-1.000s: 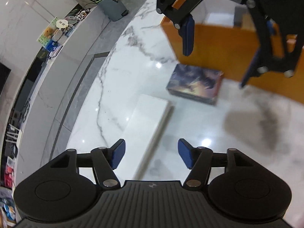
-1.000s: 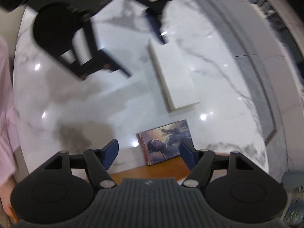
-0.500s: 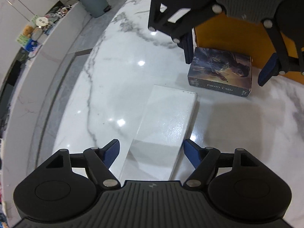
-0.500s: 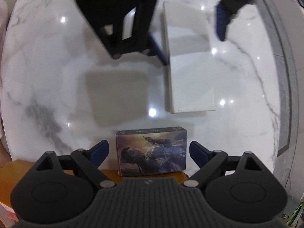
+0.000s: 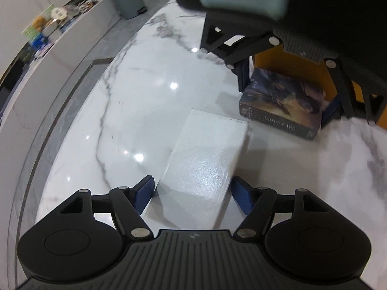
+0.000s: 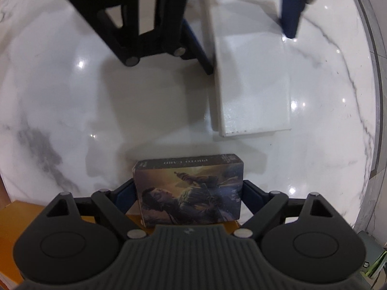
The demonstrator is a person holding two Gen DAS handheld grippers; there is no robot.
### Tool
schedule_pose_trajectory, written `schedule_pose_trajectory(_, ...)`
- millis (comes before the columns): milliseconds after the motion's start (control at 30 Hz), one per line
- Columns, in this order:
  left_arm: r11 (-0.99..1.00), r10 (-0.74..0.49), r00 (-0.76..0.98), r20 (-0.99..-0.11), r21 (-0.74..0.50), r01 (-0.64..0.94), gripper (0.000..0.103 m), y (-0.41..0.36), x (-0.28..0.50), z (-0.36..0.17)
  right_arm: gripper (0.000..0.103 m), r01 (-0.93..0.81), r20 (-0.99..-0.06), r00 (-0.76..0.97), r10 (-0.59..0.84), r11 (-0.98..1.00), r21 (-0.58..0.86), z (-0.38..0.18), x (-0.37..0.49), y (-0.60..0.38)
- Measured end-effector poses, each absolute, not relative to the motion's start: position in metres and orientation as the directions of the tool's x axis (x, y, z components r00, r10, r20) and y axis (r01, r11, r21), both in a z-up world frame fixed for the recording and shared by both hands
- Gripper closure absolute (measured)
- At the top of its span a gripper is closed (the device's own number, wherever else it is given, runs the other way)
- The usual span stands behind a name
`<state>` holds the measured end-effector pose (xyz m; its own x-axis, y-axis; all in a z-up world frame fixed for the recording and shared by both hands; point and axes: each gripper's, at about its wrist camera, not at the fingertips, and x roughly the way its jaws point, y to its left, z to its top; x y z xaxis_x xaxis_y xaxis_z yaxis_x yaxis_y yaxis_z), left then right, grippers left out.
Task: Organize objects
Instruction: 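Grasp the photo card box with the right gripper while the left hovers over the white box, then lift the photo card box with the right gripper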
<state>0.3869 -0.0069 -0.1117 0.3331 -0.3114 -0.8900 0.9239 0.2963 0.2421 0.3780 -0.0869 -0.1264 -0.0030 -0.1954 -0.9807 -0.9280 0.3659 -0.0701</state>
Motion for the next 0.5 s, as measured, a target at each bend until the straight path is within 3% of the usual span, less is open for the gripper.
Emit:
schedule_pose_trajectory(200, 0.404, -0.258, 0.345, -0.902, 0.224, 0.887, 0.022, 0.016, 0.343, -0.104, 0.014, -0.918, -0.994, 0.007, -0.106, 0.393, -0.048, -0.116, 0.352, -0.076)
schedule_pose_trajectory(500, 0.495, -0.218, 0.353, -0.91, 0.209, 0.844, 0.023, 0.06, 0.251, -0.092, 0.014, -0.749, -1.0, 0.006, -0.022, 0.663, -0.019, -0.107, 0.313, -0.051)
